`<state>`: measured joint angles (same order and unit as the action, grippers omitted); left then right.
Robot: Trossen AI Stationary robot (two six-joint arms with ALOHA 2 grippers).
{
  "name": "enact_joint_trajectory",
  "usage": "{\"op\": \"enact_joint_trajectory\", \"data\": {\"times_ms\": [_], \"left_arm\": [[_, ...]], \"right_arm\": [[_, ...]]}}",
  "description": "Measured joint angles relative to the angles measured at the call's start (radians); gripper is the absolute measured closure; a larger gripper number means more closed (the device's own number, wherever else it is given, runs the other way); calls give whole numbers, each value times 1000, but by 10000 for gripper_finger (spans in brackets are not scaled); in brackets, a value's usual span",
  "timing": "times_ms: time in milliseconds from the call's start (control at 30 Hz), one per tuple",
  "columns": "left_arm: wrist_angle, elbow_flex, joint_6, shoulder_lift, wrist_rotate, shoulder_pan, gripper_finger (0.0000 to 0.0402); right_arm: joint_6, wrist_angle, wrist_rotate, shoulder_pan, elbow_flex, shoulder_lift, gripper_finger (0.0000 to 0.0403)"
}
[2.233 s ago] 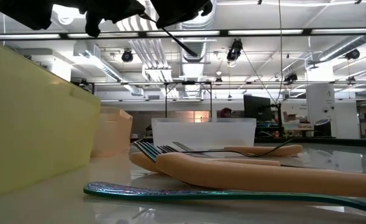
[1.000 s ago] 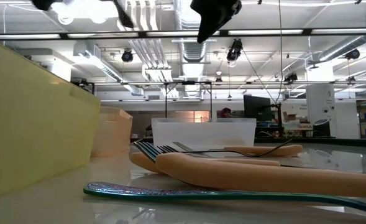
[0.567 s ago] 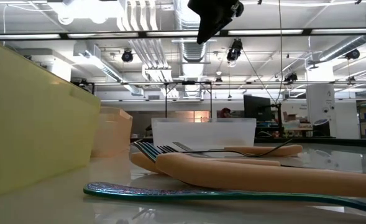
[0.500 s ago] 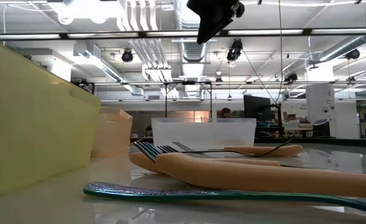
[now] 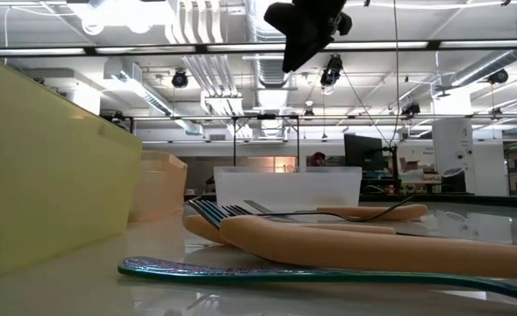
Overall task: Sort silverware by color (type)
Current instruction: Put the black fork into the yellow bin
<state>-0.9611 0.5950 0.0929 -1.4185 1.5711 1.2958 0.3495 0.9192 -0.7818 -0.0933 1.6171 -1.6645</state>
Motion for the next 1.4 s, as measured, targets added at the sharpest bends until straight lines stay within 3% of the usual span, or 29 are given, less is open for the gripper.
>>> {"op": "enact_joint_trajectory", "data": {"times_ms": [633, 1033, 1400], "left_arm": [[-4, -1, -111, -184, -1, -47, 402], [-4, -1, -138, -230, -2, -177, 402], [-6, -1, -178, -230, -4, -123, 392]], "right_arm": [[52, -20, 0, 0, -58, 0, 304], [52, -89, -1, 0, -95, -1, 304], [52, -88, -1, 0, -96, -1, 304]]}}
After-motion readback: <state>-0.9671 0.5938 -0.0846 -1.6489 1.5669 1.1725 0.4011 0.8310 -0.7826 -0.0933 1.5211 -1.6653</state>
